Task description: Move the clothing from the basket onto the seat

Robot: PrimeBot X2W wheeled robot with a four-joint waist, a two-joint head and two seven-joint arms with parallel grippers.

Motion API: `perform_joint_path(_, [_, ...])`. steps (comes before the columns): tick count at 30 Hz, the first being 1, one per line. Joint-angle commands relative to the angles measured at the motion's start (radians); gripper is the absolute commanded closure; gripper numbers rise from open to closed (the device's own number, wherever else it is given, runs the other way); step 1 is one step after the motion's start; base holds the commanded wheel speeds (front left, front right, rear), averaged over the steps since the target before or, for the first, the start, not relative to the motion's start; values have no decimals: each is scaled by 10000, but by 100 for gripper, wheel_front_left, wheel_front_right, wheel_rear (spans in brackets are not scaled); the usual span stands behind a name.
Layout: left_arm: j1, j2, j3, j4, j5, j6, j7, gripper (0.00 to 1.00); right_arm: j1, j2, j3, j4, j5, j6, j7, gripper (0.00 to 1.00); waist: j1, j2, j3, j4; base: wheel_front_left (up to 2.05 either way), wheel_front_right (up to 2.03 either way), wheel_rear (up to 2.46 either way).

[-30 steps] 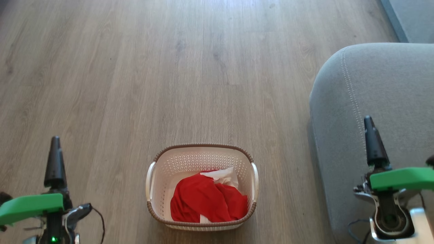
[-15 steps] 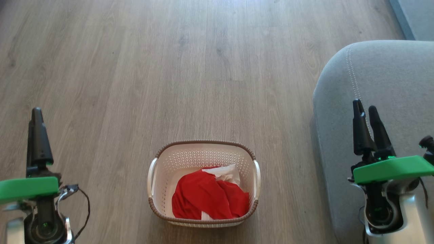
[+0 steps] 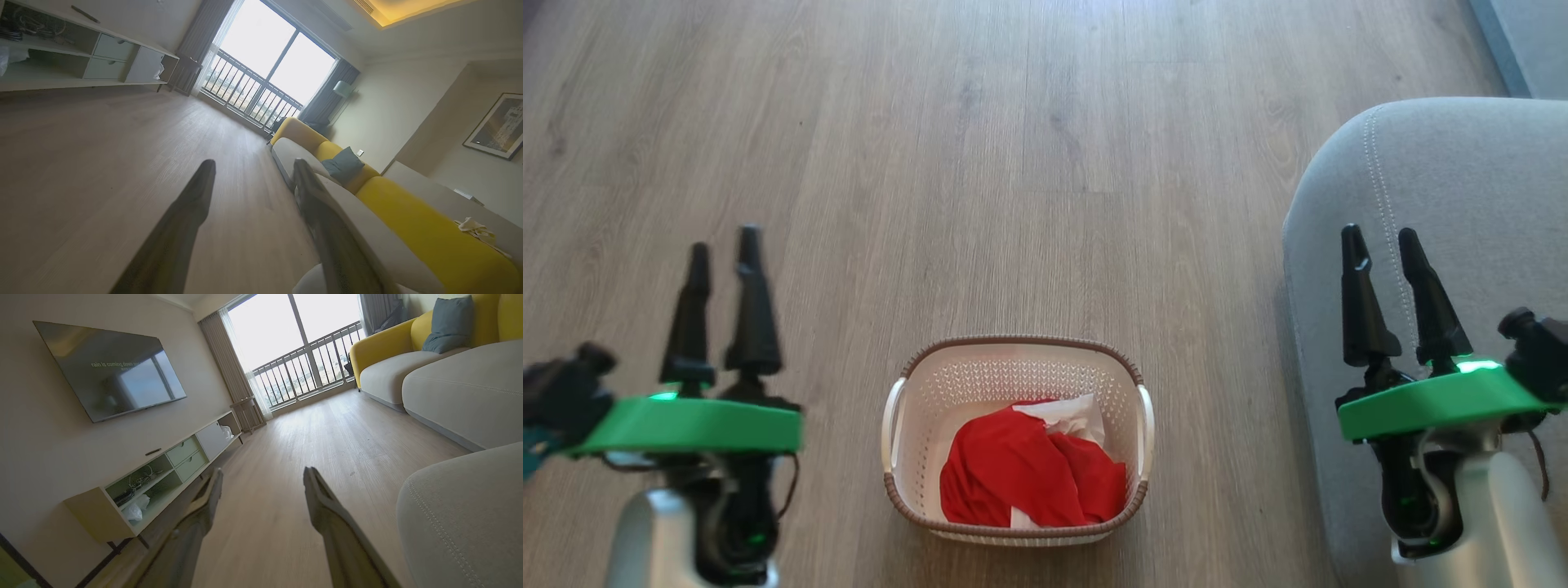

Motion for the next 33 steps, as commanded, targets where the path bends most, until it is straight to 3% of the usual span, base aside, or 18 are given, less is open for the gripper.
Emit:
perform_joint_path(1, [-294, 114, -28, -517, 545, 78, -128, 0, -510, -101, 233, -471, -417, 53, -131, 0, 0, 0, 5, 10, 0, 0, 0])
perform_joint_path(8, [-252, 260, -1056, -537, 2460, 555, -332, 0, -515, -108, 454, -439, -1471, 58, -337, 0, 0, 0, 54, 49, 0, 0, 0])
perform_joint_path(15, [-243, 989, -2460, 45, 3790, 1778, -537, 0, -484, -115, 590, -22, -2400, 63, -543, 0, 0, 0, 78, 92, 0, 0, 0])
perform_joint_path(24, [-467, 1680, -3884, 683, 4550, 3056, -800, 0, -469, -125, 587, 770, -3027, 69, -809, 0, 0, 0, 48, 138, 0, 0, 0])
perform_joint_path(33, [-452, 1633, -4048, 863, 5105, 3518, -1064, 0, -577, -135, 543, 1361, -3837, 76, -1074, 0, 0, 0, -27, 164, 0, 0, 0])
